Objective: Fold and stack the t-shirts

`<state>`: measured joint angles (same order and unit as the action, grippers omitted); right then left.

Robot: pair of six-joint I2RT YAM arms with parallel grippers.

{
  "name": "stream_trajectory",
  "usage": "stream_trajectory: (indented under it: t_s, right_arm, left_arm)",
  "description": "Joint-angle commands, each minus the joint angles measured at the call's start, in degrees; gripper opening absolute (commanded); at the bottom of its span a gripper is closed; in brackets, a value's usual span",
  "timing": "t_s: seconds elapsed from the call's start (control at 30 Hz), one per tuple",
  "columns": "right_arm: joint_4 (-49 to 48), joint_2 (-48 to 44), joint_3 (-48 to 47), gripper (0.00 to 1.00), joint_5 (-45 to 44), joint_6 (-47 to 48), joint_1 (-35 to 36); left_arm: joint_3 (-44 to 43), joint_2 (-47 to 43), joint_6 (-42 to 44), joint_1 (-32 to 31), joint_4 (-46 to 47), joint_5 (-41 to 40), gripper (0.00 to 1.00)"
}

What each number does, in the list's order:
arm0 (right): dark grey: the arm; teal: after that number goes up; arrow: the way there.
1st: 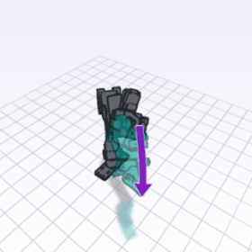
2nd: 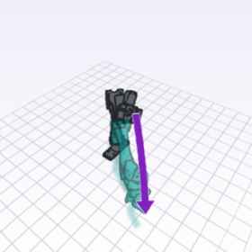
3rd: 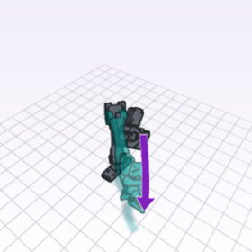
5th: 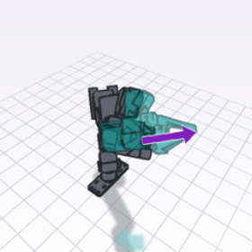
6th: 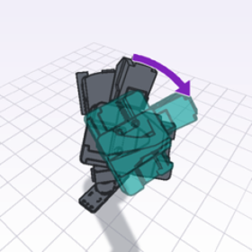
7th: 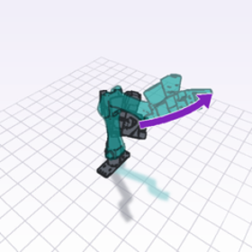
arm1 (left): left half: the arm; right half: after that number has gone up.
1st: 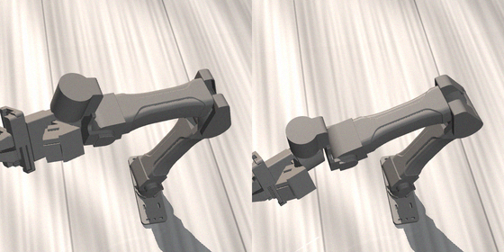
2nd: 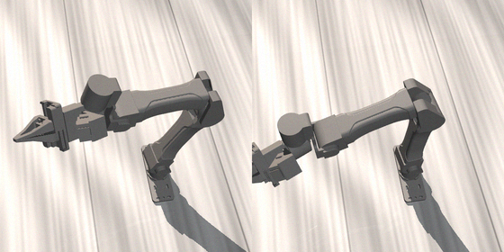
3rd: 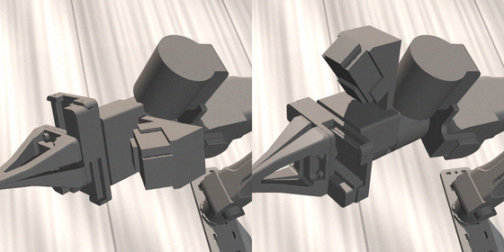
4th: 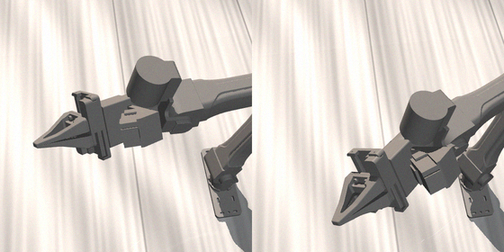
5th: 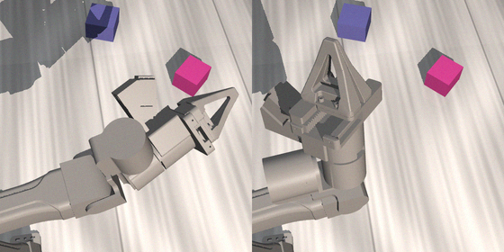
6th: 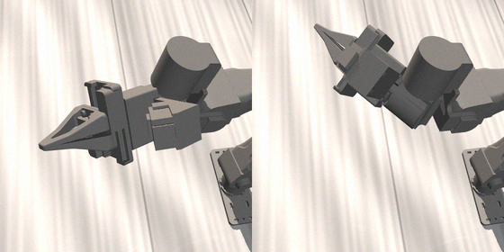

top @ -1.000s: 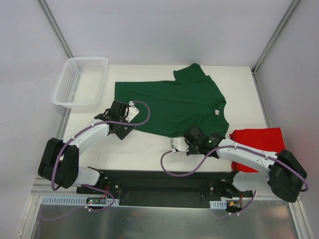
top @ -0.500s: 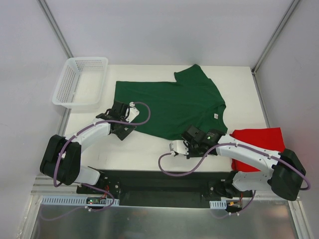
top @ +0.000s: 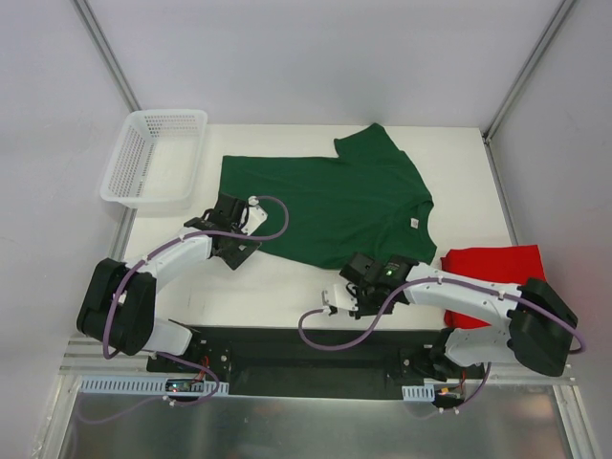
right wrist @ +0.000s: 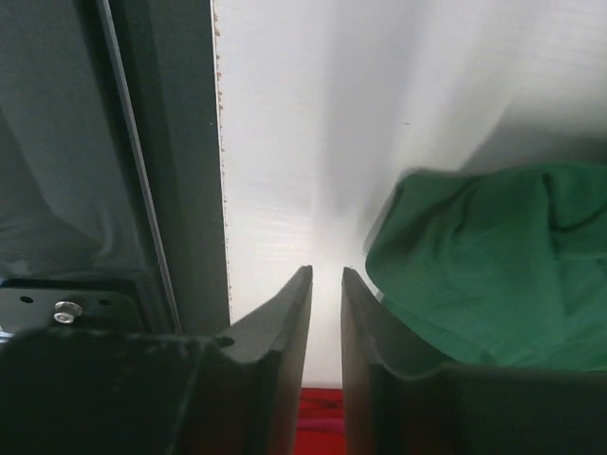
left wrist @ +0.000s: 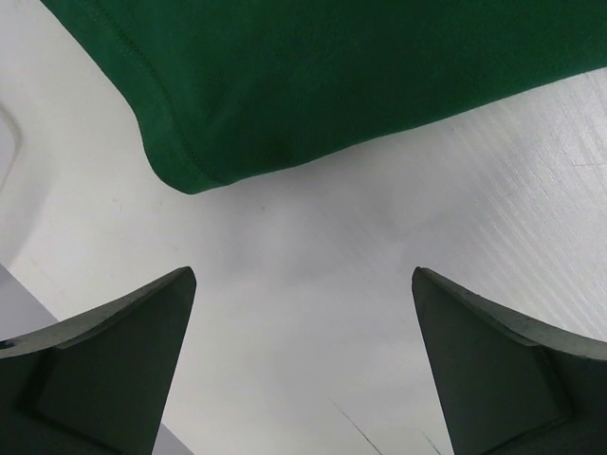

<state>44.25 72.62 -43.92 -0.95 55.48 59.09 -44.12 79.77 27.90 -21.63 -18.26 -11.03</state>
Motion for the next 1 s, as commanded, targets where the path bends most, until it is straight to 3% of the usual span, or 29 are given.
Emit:
stream_trajectory:
  t_s: [0.0, 0.1, 0.23, 0.97]
  right_arm:
    - [-3.3, 3.0, 1.3, 0.23, 2.1, -0.2, 0.8]
    - [-7.0, 6.2, 2.3, 0.23, 1.4, 0.8, 0.8]
    - [-9.2, 10.4, 1.8, 0.34, -1.9, 1.6, 0.8]
    - [-9.9, 10.3, -2.8, 0.35, -3.2, 3.1, -1.0]
  left_arm:
    - [-0.9, 0.7, -0.8, 0.4, 0.1, -0.9, 0.99]
    - [-1.1, 0.7, -0.9, 0.4, 0.1, -0.9, 0.99]
    - [-0.7, 0.2, -0.7, 0.4, 0.1, -1.2, 0.99]
    - [0.1, -0.9, -0.2, 0.4, 0.0, -1.5, 0.99]
